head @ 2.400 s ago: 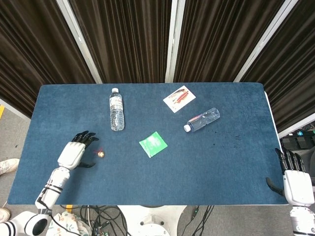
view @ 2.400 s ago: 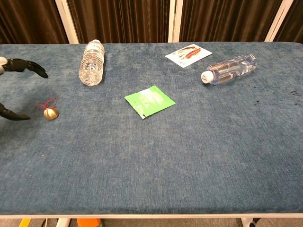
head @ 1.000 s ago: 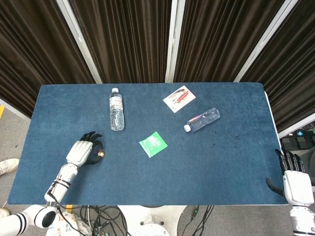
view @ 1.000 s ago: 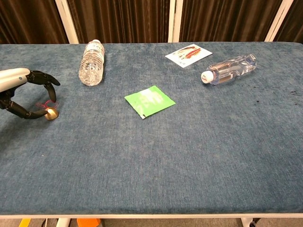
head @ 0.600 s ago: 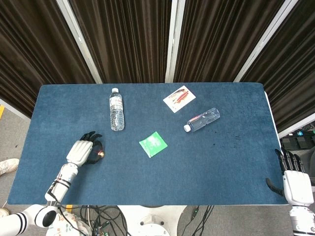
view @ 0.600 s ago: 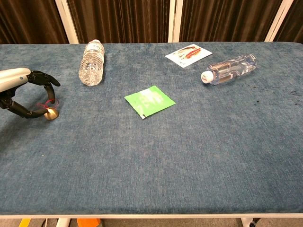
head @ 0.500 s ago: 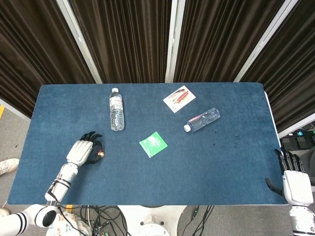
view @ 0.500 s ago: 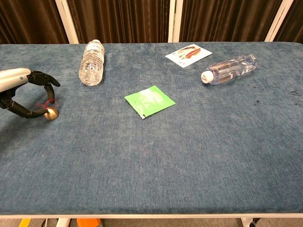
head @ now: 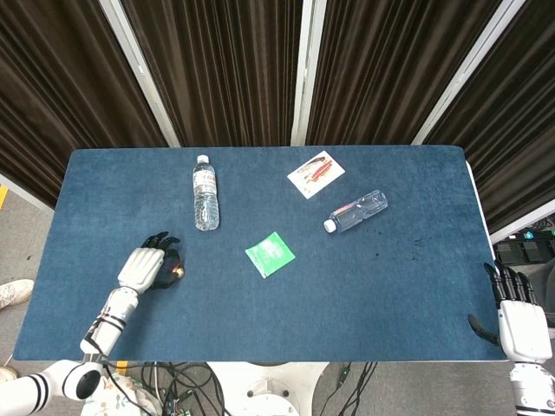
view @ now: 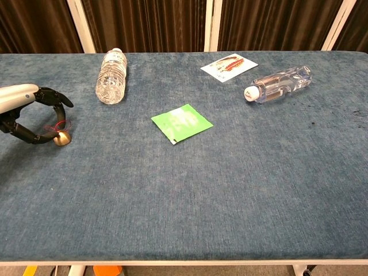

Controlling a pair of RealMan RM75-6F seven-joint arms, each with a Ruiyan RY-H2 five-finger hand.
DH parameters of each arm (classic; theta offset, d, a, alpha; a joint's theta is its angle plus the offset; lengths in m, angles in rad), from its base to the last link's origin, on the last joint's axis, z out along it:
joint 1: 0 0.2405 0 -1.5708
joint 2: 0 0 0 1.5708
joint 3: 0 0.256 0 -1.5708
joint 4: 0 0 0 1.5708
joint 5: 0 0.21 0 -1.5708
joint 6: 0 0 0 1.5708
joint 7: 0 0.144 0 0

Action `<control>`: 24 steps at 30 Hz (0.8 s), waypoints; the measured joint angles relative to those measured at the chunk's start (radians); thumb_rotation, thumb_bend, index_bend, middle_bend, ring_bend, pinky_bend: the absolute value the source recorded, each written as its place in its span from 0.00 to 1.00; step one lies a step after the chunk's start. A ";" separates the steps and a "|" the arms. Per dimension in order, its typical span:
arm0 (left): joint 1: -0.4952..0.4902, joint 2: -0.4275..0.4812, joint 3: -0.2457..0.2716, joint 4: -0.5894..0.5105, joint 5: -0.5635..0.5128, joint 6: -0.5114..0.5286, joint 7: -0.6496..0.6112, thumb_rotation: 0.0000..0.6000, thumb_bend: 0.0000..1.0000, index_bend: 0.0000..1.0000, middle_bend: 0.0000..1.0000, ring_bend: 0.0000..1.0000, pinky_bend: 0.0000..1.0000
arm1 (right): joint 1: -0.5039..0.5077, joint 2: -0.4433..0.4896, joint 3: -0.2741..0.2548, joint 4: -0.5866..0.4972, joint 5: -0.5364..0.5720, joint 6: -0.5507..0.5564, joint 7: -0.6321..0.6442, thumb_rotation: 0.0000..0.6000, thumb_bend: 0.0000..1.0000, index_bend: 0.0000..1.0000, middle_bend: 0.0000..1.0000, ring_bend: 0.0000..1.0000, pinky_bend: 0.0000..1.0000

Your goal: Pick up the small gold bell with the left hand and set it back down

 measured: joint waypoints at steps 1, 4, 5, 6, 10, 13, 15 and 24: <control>0.000 -0.001 0.000 0.000 -0.001 0.000 0.001 1.00 0.38 0.50 0.17 0.03 0.11 | 0.000 -0.001 0.000 0.001 0.000 0.001 0.001 1.00 0.16 0.00 0.00 0.00 0.00; -0.001 -0.002 0.001 0.001 -0.003 0.000 0.003 1.00 0.38 0.50 0.17 0.03 0.10 | 0.000 -0.004 0.002 0.005 -0.001 0.004 0.004 1.00 0.16 0.00 0.00 0.00 0.00; -0.001 -0.003 0.001 0.002 -0.004 -0.001 0.004 1.00 0.38 0.51 0.17 0.03 0.11 | 0.000 -0.004 0.002 0.006 -0.001 0.004 0.004 1.00 0.16 0.00 0.00 0.00 0.00; -0.002 -0.003 0.000 0.002 -0.006 -0.001 0.004 1.00 0.38 0.51 0.17 0.03 0.11 | 0.000 -0.005 0.002 0.006 -0.001 0.004 0.004 1.00 0.16 0.00 0.00 0.00 0.00; -0.002 -0.005 0.000 0.003 -0.010 0.001 0.009 1.00 0.39 0.52 0.18 0.03 0.11 | 0.000 -0.005 0.002 0.007 0.000 0.003 0.004 1.00 0.16 0.00 0.00 0.00 0.00; -0.002 -0.007 0.000 0.002 -0.011 0.004 0.013 1.00 0.40 0.53 0.18 0.03 0.11 | 0.000 -0.006 0.001 0.008 0.001 0.001 0.005 1.00 0.16 0.00 0.00 0.00 0.00; -0.001 -0.008 0.000 0.002 -0.013 0.005 0.015 1.00 0.40 0.54 0.18 0.03 0.11 | 0.000 -0.006 0.001 0.009 0.001 0.001 0.006 1.00 0.16 0.00 0.00 0.00 0.00; -0.001 -0.009 -0.001 0.001 -0.017 0.009 0.019 1.00 0.42 0.56 0.19 0.03 0.11 | 0.000 -0.007 0.001 0.011 0.003 -0.003 0.007 1.00 0.16 0.00 0.00 0.00 0.00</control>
